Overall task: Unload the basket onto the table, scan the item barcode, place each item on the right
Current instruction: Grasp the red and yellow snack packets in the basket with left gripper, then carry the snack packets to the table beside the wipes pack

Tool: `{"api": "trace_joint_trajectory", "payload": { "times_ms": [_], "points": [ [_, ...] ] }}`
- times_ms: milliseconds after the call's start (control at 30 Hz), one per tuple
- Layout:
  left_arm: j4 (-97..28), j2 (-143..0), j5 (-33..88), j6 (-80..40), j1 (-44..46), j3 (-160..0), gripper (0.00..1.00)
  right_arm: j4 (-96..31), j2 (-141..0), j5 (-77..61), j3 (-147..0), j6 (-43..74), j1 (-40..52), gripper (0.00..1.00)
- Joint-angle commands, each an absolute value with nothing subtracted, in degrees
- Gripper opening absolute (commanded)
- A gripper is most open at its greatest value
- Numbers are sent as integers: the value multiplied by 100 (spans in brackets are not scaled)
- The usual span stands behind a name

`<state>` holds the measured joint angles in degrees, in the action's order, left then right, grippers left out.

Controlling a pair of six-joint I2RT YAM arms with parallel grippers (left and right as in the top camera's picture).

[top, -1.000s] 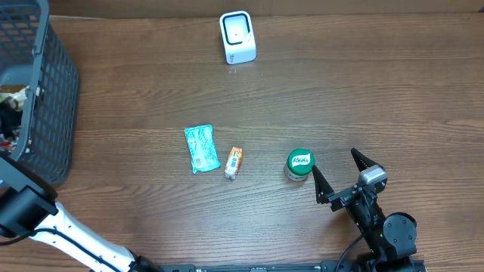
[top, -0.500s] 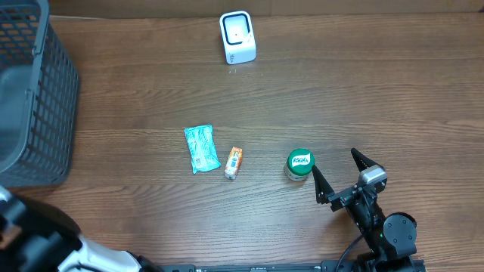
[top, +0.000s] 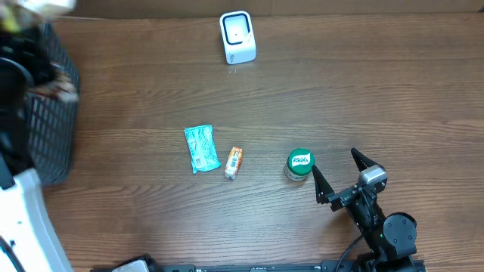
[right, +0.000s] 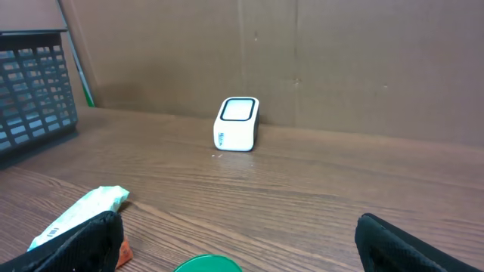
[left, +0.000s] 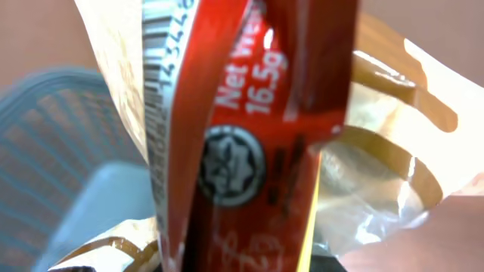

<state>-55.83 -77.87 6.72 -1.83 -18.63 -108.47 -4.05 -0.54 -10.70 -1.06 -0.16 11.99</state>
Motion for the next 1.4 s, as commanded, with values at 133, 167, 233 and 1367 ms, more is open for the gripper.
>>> {"api": "trace_joint_trajectory", "payload": {
  "times_ms": [133, 167, 233, 1367],
  "points": [
    [-6904, -7762, 333, -515, -786, -10709, 4, -375, -16, -1059, -45, -19, 1177, 100],
    [-6989, -7808, 336, -523, -727, -10645, 4, -375, -16, -1059, -45, -19, 1177, 100],
    [-7122, -7905, 340, -539, -626, -10481, 4, -375, -16, -1059, -45, -19, 1177, 100],
    [-4921, -8025, -117, -1592, 196, -5846, 4, -375, -16, -1059, -45, -19, 1177, 100]
  ]
}}
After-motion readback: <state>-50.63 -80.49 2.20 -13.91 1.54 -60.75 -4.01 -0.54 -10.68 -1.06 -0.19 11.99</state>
